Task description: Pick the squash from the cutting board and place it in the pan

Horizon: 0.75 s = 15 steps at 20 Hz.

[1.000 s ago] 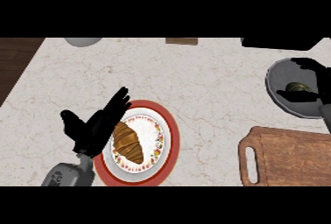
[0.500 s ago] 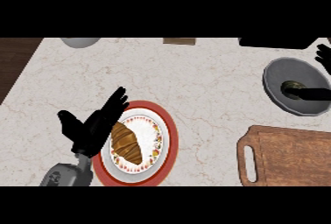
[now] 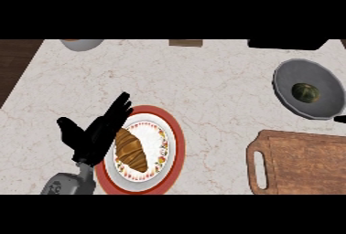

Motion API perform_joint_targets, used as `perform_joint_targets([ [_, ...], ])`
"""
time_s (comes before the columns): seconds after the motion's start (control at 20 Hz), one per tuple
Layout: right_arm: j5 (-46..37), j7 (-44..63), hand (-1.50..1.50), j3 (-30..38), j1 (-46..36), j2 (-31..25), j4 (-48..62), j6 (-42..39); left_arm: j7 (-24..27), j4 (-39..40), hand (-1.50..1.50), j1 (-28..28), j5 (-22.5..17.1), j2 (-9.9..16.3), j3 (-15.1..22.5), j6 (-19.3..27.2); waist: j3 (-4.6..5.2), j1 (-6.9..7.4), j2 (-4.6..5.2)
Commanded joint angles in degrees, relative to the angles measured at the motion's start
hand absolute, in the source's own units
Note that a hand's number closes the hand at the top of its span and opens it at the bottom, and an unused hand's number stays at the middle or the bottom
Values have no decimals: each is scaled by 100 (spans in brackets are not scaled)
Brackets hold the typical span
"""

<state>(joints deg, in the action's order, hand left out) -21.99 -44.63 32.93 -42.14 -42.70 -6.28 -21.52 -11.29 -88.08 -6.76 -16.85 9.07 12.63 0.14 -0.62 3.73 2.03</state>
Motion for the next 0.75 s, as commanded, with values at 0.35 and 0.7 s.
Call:
perform_joint_targets([
  [0.35,9,-609,-150,-106,552,-587,-212,-1539,-17,40,0,-38,43,-46,-52,69,-5,-123,-40],
  [0.7,21,-844,-150,-221,805,-461,-388,-1618,63,23,0,69,64,-80,-61,92,-7,-111,-53],
])
